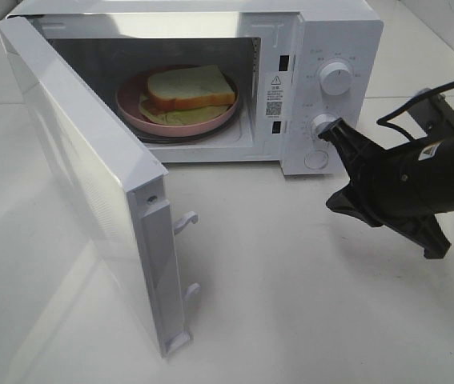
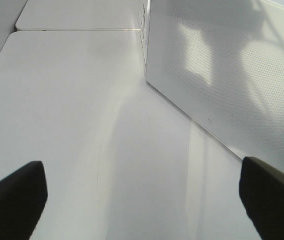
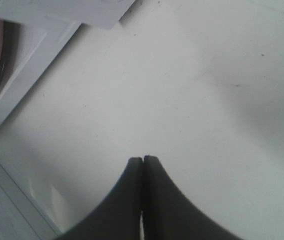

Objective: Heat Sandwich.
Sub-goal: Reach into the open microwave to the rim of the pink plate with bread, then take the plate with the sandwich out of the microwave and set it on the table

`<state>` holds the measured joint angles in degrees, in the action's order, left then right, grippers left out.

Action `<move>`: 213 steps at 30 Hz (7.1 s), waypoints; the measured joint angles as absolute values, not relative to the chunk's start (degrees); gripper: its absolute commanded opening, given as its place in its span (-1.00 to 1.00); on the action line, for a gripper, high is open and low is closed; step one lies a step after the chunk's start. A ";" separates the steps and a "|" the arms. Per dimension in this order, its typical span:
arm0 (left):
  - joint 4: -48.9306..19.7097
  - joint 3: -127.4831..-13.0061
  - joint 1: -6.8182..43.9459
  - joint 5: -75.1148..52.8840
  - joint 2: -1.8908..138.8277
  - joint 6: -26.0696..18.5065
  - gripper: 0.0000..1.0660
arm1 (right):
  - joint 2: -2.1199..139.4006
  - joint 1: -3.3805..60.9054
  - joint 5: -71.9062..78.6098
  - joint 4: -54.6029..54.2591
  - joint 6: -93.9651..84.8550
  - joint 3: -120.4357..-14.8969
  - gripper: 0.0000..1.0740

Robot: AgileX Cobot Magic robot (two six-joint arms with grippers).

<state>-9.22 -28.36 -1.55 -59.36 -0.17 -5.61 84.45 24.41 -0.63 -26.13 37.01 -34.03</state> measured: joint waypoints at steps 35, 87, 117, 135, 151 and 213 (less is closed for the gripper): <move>-9.22 -28.36 -1.55 -59.36 -0.17 -5.61 0.86 | 84.45 24.41 -38.39 -10.20 -39.82 -52.02 -0.91; -9.22 -28.36 -1.55 -59.36 -0.17 -5.61 0.86 | 85.08 26.93 -35.41 1.78 -66.58 -57.01 0.75; -9.22 -28.36 -1.55 -59.36 -0.17 -5.61 0.86 | 107.54 35.24 -33.98 4.58 -66.58 -81.02 0.67; -9.22 -28.36 -1.55 -59.36 -0.17 -5.61 0.86 | 118.20 35.29 -27.56 4.58 -66.58 -89.15 0.66; -9.22 -28.36 -1.55 -59.36 -0.17 -5.61 0.86 | 129.14 35.29 -28.36 4.58 -66.12 -101.99 0.65; -8.77 -28.36 -1.55 -59.36 -0.17 -5.61 0.86 | 128.40 35.29 -38.27 0.00 -83.37 -100.21 -1.00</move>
<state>-8.77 -28.36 -1.55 -59.36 -0.17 -5.61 128.40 35.29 -38.27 0.00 -83.37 -100.21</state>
